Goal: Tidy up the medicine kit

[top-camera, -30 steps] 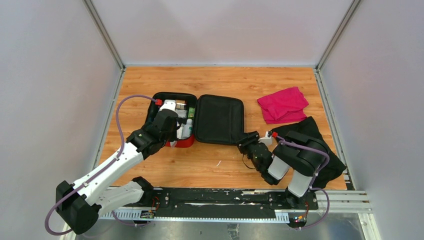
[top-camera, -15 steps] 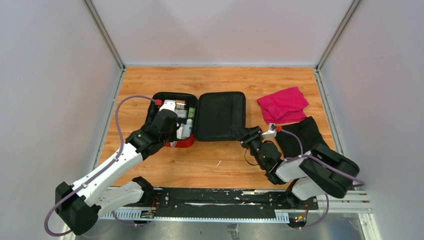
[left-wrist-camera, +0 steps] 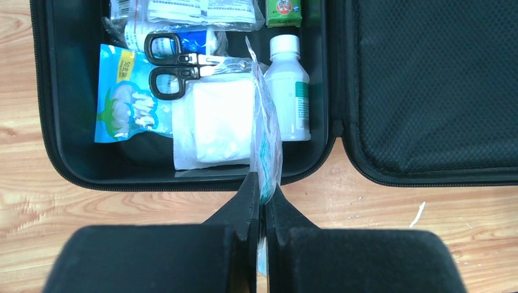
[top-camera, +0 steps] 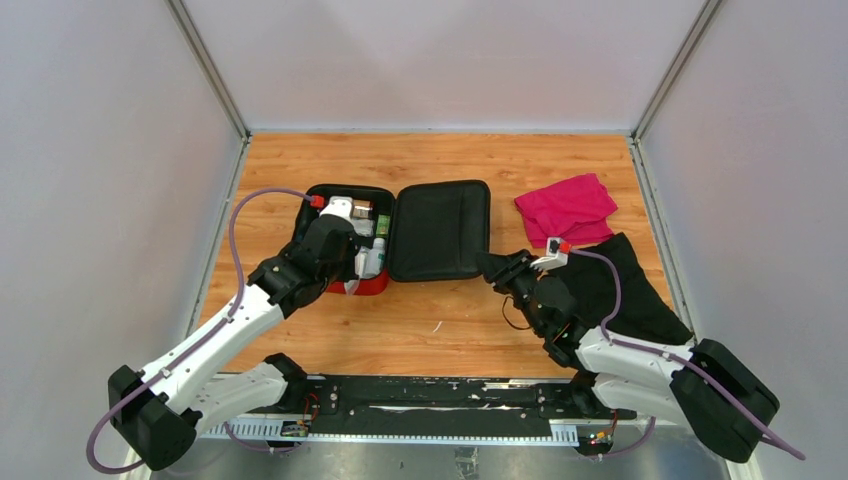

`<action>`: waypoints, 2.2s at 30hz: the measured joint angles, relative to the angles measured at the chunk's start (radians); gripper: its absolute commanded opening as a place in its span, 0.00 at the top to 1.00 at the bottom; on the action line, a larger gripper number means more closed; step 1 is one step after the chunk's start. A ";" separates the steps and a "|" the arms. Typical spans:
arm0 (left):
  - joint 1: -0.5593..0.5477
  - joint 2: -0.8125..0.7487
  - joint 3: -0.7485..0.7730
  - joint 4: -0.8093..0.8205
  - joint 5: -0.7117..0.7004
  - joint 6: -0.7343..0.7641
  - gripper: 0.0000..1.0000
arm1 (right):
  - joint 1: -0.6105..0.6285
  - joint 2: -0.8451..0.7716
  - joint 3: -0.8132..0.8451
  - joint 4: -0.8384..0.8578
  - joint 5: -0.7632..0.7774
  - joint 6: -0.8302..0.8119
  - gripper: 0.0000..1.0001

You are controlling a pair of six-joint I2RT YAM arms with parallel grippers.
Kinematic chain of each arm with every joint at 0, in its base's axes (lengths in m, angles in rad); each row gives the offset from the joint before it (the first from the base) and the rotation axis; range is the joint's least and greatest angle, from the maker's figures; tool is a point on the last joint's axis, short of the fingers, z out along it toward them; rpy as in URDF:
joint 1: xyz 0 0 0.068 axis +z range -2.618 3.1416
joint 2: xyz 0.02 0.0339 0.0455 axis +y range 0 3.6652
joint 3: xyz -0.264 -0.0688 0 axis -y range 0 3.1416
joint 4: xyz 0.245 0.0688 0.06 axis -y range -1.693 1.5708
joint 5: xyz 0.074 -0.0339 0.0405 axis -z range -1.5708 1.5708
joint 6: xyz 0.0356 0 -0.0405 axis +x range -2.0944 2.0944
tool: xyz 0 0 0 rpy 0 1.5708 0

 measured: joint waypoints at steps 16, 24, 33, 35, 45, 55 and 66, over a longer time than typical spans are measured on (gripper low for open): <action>0.000 -0.003 0.106 -0.051 0.075 0.002 1.00 | -0.030 -0.080 0.109 -0.236 -0.089 -0.121 0.91; 0.000 0.076 0.386 -0.079 0.224 -0.006 1.00 | -0.030 -0.082 0.375 -0.554 -0.143 -0.187 0.91; 0.000 0.253 0.595 -0.087 0.378 -0.057 1.00 | -0.030 0.036 0.649 -0.808 -0.233 -0.142 0.72; 0.000 0.275 0.617 -0.088 0.392 -0.064 1.00 | -0.030 0.046 0.660 -0.820 -0.245 -0.135 0.71; 0.000 0.378 0.742 -0.092 0.406 -0.121 1.00 | -0.030 0.085 0.690 -0.858 -0.306 -0.106 0.69; 0.000 0.520 0.848 -0.117 0.385 -0.188 1.00 | -0.030 0.094 0.707 -0.878 -0.354 -0.105 0.68; 0.000 0.692 1.021 -0.195 0.367 -0.125 1.00 | -0.030 0.105 0.724 -0.881 -0.367 -0.111 0.68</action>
